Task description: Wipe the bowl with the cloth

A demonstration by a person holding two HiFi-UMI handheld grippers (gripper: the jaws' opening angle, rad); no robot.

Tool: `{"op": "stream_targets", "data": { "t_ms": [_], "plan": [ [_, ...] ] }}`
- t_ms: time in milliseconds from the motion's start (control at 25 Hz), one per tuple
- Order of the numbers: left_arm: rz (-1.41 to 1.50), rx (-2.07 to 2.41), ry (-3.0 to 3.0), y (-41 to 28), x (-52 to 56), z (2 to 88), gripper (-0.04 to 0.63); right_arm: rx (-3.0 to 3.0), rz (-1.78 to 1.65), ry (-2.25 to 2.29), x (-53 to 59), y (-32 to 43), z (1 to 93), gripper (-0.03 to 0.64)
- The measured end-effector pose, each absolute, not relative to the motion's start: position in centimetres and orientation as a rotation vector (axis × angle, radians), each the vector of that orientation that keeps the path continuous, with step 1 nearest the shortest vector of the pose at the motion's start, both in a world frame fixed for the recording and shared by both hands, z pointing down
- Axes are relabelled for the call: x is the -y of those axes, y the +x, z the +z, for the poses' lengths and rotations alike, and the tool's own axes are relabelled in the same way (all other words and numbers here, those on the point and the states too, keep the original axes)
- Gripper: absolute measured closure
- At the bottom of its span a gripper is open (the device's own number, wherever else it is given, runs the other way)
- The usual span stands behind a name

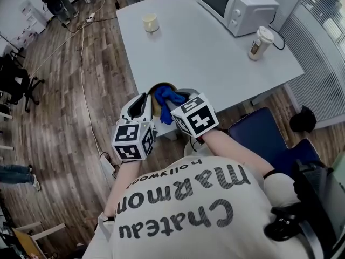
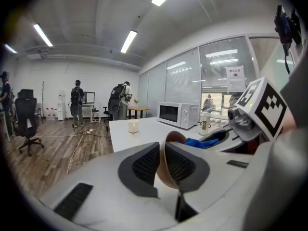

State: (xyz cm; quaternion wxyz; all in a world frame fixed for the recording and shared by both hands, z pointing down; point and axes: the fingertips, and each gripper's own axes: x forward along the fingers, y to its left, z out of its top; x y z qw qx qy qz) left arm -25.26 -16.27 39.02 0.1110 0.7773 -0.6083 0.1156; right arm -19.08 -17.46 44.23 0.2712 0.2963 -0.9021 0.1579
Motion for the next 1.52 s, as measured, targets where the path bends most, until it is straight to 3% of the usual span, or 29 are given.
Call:
{"op": "stream_targets", "data": {
  "t_ms": [320,560,800,1520],
  "plan": [
    [0.284,1.741,2.283,-25.0,16.6,39.6,0.56,2.452,0.488,0.893,18.5,-17.6,42.9,0.529],
    [0.136,1.716,2.283,-24.3,18.3,38.2,0.569,2.674,1.033,0.78,18.7,-19.6,39.8,0.529],
    [0.059,1.732,2.269,-23.5,19.1,37.5,0.566,2.663,1.161,0.783,18.8,-20.0,40.3,0.529],
    [0.087,1.712,2.184,-23.8,17.0,39.8,0.563,2.448,0.583,0.789,16.1,-17.2,44.5,0.529]
  ]
}}
